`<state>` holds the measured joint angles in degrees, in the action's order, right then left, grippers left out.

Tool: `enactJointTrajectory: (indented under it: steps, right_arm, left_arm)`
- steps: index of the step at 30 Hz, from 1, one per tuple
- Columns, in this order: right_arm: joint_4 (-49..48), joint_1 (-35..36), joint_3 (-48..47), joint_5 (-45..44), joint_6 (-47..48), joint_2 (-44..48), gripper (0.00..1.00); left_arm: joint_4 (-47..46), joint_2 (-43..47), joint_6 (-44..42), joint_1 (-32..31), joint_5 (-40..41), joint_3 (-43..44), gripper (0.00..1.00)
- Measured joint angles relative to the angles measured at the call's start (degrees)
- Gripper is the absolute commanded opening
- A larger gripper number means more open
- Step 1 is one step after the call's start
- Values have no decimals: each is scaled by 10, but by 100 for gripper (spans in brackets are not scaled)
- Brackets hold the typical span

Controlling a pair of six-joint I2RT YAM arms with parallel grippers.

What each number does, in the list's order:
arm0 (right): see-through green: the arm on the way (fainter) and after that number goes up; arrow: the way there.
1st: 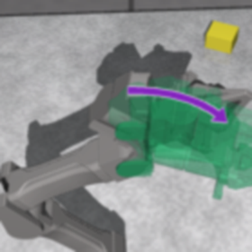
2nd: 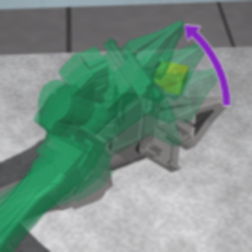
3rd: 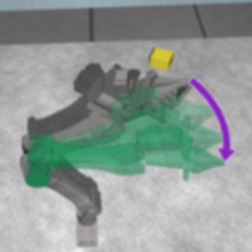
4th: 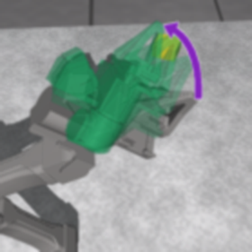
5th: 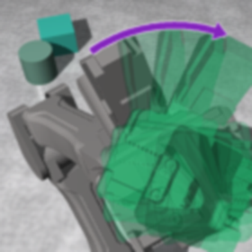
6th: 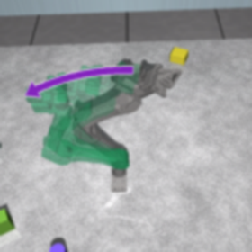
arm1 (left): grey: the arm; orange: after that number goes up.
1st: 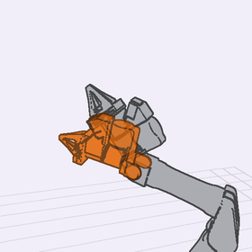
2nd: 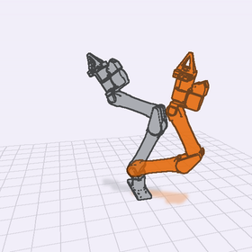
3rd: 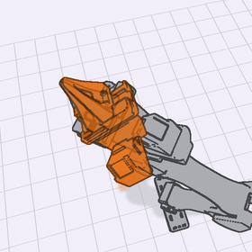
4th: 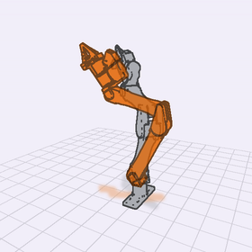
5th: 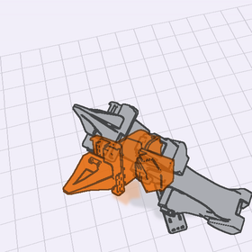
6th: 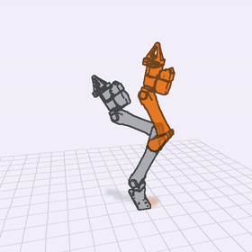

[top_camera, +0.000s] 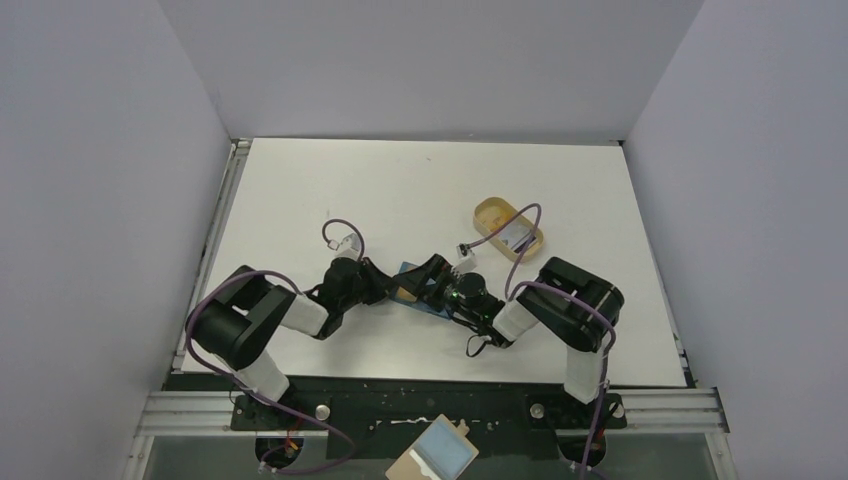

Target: Take the credit cards out of the card holder

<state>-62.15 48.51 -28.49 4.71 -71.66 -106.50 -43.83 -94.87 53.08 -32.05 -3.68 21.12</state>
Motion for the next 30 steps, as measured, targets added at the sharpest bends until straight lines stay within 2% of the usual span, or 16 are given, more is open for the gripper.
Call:
enactJointTrajectory:
  steps: [5, 12, 19, 30]
  right_arm:
    - [-51, 7, -8, 0, -22, -33, 82]
    - [8, 16, -45, -8, -25, -38, 79]
    - [24, 17, -50, -12, -24, -37, 73]
    - [23, 18, -51, -11, -13, -37, 75]
  left_arm:
    - [-18, -8, 4, -1, 2, -2, 0]
    - [-31, -12, 6, -2, 6, -5, 0]
    - [-40, -14, 6, -6, 14, -10, 0]
    - [-62, -20, 8, -8, 18, -17, 0]
